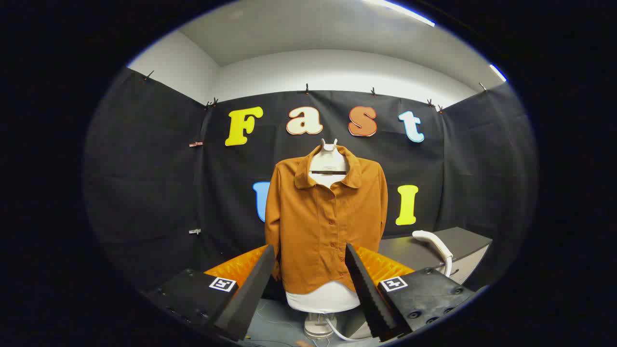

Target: Iron the clothes twice with a garment steamer, once on the left side and once on the right side.

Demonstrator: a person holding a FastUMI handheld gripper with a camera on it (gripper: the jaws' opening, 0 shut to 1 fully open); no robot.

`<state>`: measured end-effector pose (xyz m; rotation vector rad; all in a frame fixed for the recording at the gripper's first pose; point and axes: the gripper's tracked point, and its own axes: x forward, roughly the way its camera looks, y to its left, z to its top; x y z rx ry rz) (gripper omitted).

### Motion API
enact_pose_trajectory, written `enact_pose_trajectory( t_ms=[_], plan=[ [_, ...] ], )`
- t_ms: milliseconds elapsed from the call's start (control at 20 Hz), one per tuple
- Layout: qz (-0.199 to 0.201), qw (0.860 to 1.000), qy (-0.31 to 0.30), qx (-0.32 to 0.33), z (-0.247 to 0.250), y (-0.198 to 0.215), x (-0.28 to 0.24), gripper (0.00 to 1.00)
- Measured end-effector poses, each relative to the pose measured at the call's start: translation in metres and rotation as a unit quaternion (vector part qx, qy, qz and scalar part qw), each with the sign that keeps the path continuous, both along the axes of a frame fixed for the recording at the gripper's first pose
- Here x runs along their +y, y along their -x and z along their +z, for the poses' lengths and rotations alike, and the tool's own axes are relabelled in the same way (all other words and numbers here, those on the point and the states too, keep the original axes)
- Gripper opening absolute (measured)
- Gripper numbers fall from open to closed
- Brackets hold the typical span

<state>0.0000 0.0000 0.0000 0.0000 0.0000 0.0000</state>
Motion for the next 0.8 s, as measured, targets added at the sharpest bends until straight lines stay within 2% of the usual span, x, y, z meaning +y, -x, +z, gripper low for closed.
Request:
enact_pose_trajectory(
  t_ms=[800],
  plan=[
    [-0.011, 1.0, -0.005, -0.007, 0.002, 0.0013, 0.0021, 0.92]
  ],
)
